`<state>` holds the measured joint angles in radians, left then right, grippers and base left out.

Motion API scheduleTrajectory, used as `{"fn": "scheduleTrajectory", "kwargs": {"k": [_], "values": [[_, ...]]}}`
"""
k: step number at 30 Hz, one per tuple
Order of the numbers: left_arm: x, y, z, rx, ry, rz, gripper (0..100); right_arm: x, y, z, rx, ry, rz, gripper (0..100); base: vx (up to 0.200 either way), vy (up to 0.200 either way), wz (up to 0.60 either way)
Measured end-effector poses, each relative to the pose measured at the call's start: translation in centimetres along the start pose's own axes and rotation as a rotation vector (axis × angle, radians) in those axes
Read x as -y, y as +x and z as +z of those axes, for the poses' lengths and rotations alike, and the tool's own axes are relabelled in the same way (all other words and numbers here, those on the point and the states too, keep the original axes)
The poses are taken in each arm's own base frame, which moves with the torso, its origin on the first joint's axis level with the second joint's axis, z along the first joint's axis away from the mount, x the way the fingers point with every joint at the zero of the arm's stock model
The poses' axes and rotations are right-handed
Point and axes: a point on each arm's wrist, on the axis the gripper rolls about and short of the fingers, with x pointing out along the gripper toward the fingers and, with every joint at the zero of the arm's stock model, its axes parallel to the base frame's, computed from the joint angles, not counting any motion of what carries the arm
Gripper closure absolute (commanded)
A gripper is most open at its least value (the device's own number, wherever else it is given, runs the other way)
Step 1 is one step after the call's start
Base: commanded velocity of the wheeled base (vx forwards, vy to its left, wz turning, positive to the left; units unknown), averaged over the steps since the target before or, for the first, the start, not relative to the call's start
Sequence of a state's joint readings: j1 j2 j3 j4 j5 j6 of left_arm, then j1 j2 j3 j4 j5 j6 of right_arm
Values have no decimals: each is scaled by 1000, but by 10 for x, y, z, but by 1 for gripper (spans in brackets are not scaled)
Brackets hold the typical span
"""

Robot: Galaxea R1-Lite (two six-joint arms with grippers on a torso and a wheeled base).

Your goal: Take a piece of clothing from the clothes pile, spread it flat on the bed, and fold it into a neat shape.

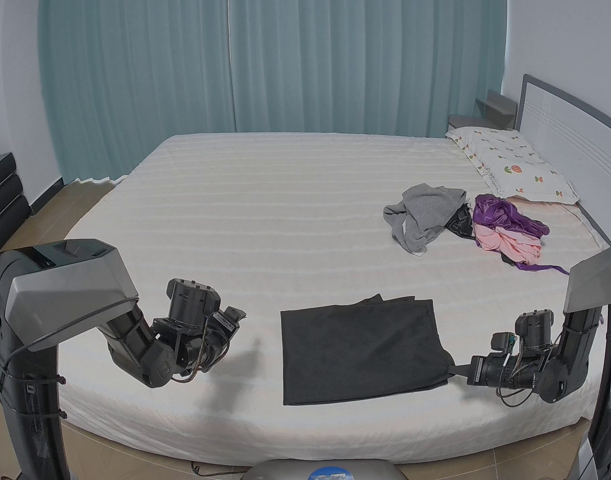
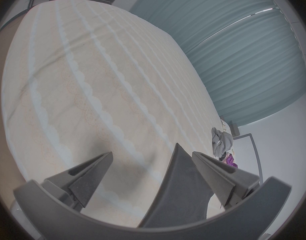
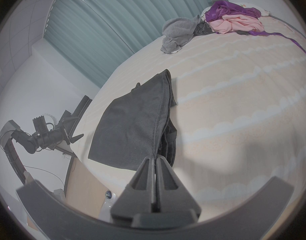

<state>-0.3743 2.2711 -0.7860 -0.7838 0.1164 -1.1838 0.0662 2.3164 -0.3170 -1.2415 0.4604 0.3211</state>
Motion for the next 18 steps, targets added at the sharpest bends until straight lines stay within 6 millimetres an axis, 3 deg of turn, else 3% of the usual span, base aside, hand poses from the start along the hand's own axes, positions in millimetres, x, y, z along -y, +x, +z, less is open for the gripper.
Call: {"fn": "scheduleTrajectory", "kwargs": {"k": [18], "values": [[0, 0, 0, 0, 0, 1, 0, 8, -10, -7, -19, -38, -29, 100, 0, 0, 0]]}}
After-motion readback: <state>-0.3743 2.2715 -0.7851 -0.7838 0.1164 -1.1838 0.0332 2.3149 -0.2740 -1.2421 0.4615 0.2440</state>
